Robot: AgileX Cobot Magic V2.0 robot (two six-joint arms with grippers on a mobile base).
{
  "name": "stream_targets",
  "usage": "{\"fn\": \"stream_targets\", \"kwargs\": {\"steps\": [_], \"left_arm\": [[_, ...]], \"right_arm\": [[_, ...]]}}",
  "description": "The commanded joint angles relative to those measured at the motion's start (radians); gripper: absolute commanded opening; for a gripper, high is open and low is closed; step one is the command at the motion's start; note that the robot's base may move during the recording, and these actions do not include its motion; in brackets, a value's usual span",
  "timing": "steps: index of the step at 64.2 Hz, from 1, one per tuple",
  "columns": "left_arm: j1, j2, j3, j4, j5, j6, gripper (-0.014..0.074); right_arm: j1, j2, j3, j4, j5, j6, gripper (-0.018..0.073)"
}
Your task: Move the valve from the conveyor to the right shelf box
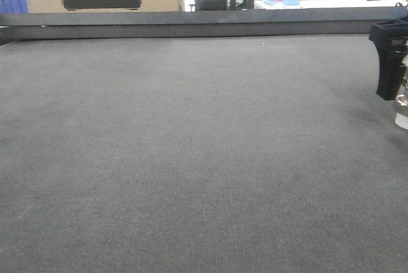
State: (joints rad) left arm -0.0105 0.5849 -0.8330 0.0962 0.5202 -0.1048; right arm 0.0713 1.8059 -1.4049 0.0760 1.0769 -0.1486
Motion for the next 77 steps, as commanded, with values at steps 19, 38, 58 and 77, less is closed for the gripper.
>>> {"fn": "stream_targets", "kwargs": {"steps": [19, 38, 58, 77], "left_arm": [[-0.007, 0.014, -0.030, 0.002, 0.059, 0.000, 0.0598], [-0.007, 0.251, -0.263, 0.003, 0.413, 0.000, 0.0598], [0.020, 0.633, -0.528, -0.014, 0.632, 0.116, 0.0598], [0.172, 0.932, -0.712, -0.143, 0.701, 0.300, 0.0598]], "right_arm": [[-0.001, -0.052, -0.007, -0.014, -0.027, -0.006, -0.0154], [-0.001, -0.269, 0.037, 0.003, -0.073, -0.006, -0.0154], [-0.001, -0.494, 0.243, 0.016, -0.176, -0.006, -0.0154], [-0.001, -0.553, 0.274, 0.086, -0.171, -0.006, -0.0154]]}}
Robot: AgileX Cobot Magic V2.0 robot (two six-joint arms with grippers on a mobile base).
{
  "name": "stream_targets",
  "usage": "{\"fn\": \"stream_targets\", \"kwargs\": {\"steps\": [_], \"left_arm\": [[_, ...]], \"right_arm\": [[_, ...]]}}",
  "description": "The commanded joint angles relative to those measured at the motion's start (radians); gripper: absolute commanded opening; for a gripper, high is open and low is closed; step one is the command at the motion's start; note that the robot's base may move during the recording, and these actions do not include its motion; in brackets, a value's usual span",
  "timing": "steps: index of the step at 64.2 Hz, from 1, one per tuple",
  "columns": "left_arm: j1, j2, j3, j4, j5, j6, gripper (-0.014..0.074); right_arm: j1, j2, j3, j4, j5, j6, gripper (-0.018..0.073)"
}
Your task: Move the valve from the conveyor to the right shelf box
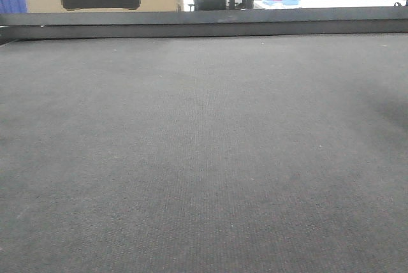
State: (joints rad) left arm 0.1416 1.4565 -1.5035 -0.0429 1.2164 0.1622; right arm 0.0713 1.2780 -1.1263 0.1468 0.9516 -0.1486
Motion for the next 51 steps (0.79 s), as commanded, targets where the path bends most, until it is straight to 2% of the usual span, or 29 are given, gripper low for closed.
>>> {"fn": "stream_targets", "kwargs": {"steps": [1, 14, 28, 51], "left_arm": [[0.022, 0.066, -0.044, -0.005, 0.005, 0.038, 0.0598], [0.022, 0.205, -0.049, -0.003, 0.004, 0.056, 0.0598], [0.022, 0.319, -0.049, -0.003, -0.049, 0.056, 0.0598], [0.022, 0.423, -0.049, -0.010, -0.107, 0.056, 0.0598]], "right_arm": [[-0.001, -0.025, -0.004, 0.015, -0.046, -0.006, -0.0154], [-0.001, -0.026, -0.004, 0.016, -0.044, -0.006, -0.0154], [-0.001, -0.026, -0.004, 0.016, -0.054, -0.006, -0.0154], [-0.001, -0.026, -0.004, 0.018, -0.069, -0.006, -0.0154]]}}
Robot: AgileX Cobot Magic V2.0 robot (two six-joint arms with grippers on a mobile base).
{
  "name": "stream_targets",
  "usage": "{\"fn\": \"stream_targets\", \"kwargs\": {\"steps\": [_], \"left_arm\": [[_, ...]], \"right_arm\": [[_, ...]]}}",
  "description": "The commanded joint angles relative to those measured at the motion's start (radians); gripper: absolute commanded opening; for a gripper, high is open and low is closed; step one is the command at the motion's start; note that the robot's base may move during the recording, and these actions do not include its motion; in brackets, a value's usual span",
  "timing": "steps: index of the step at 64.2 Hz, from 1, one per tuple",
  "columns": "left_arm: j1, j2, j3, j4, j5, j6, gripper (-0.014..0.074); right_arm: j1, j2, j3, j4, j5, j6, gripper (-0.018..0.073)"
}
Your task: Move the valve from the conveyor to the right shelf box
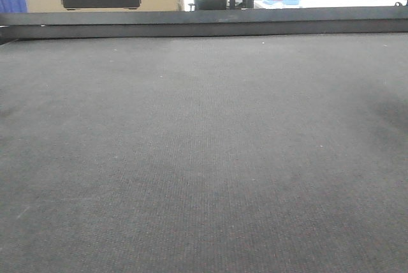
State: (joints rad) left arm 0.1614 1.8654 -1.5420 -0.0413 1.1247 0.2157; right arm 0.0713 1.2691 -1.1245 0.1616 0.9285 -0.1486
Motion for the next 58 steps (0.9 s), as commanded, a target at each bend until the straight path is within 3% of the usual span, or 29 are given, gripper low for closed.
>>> {"fn": "stream_targets", "kwargs": {"steps": [1, 17, 22, 30, 41, 58], "left_arm": [[0.002, 0.016, -0.010, -0.011, -0.015, 0.002, 0.0598], [0.002, 0.035, -0.008, -0.011, -0.040, -0.009, 0.0586], [0.002, 0.035, -0.008, -0.014, -0.040, -0.012, 0.0523], [0.002, 0.035, -0.008, -0.017, -0.040, -0.012, 0.0319], [0.002, 0.035, -0.008, -0.022, -0.009, -0.012, -0.0111], [-0.016, -0.050, -0.008, -0.068, 0.062, -0.012, -0.0111]], "right_arm": [[-0.001, -0.017, -0.006, 0.003, -0.046, -0.006, -0.0154], [-0.001, -0.017, -0.006, 0.003, -0.048, -0.006, -0.0154], [-0.001, -0.017, -0.006, 0.003, -0.048, -0.006, -0.0154], [-0.001, -0.017, -0.006, 0.003, -0.048, -0.006, -0.0154], [-0.001, -0.017, -0.006, 0.003, -0.048, -0.006, -0.0154], [-0.001, -0.023, -0.013, 0.003, -0.046, -0.006, -0.0154]]}}
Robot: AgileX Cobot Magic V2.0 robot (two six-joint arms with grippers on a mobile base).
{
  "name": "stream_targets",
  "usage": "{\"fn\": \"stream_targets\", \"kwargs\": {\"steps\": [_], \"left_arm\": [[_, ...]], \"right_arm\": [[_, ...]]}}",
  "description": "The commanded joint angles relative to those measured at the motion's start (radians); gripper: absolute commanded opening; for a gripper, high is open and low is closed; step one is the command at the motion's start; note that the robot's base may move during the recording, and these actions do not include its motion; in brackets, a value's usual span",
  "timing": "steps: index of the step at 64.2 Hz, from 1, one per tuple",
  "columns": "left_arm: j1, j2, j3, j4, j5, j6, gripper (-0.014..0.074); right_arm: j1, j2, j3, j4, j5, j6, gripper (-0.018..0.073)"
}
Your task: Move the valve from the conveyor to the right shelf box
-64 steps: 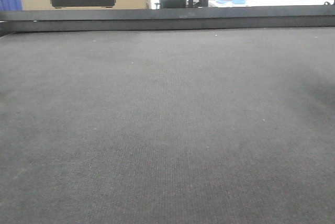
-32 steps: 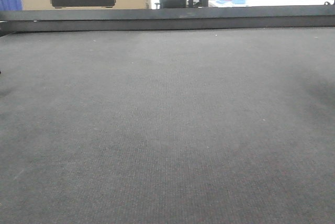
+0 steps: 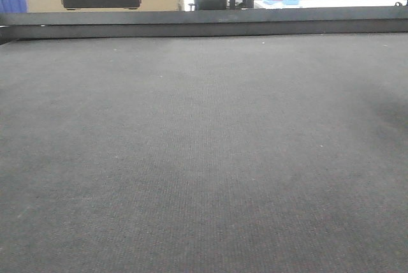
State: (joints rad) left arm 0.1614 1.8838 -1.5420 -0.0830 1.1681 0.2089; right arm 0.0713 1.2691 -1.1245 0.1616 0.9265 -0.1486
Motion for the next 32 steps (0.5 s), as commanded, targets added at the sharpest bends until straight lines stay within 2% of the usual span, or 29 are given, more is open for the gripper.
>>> {"fn": "stream_targets", "kwargs": {"steps": [1, 18, 32], "left_arm": [[-0.018, -0.080, -0.008, -0.026, 0.019, -0.006, -0.0111], [-0.069, -0.314, -0.008, -0.026, 0.019, -0.010, -0.0111], [-0.067, -0.510, -0.008, -0.022, 0.015, -0.037, -0.0111]], "right_arm": [[-0.001, -0.022, -0.016, 0.003, -0.044, -0.006, -0.0154], [-0.001, -0.028, -0.125, 0.003, -0.015, -0.006, -0.0154], [-0.001, -0.028, -0.247, 0.003, 0.005, -0.006, -0.0154]]}}
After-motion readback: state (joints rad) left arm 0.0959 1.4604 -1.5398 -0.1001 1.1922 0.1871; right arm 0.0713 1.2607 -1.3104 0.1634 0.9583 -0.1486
